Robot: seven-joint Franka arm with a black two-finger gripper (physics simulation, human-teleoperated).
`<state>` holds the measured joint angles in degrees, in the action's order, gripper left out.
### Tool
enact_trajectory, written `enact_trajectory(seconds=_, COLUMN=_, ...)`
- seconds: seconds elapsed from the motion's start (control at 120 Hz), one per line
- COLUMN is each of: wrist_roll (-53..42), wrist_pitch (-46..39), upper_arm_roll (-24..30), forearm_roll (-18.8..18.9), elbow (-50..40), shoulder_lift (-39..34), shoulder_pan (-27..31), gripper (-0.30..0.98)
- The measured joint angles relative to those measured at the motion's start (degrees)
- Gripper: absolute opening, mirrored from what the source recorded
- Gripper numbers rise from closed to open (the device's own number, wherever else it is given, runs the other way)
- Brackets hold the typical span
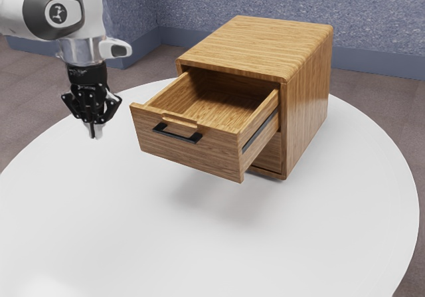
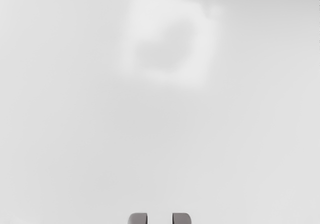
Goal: Push the drawer handle with one arm to close the drawer
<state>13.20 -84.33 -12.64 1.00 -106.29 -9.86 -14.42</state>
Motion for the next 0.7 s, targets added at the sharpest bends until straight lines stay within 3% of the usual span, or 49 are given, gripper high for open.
enact_trajectory(seconds=0.358, wrist_roll=0.6, wrist_pitch=-12.0, upper_arm_roll=1.1, forearm_roll=-0.5, elbow=-4.9, shoulder_lift=0.6, shoulder_pan=-6.5, gripper=-0.09)
enact_trajectory(seconds=0.7, wrist_roll=-0.2, wrist_pitch=-16.6, upper_arm_roll=1.4, forearm_roll=1.1, elbow=-1.0, shoulder_lift=6.4, shoulder_pan=-9.0, gripper=-0.10)
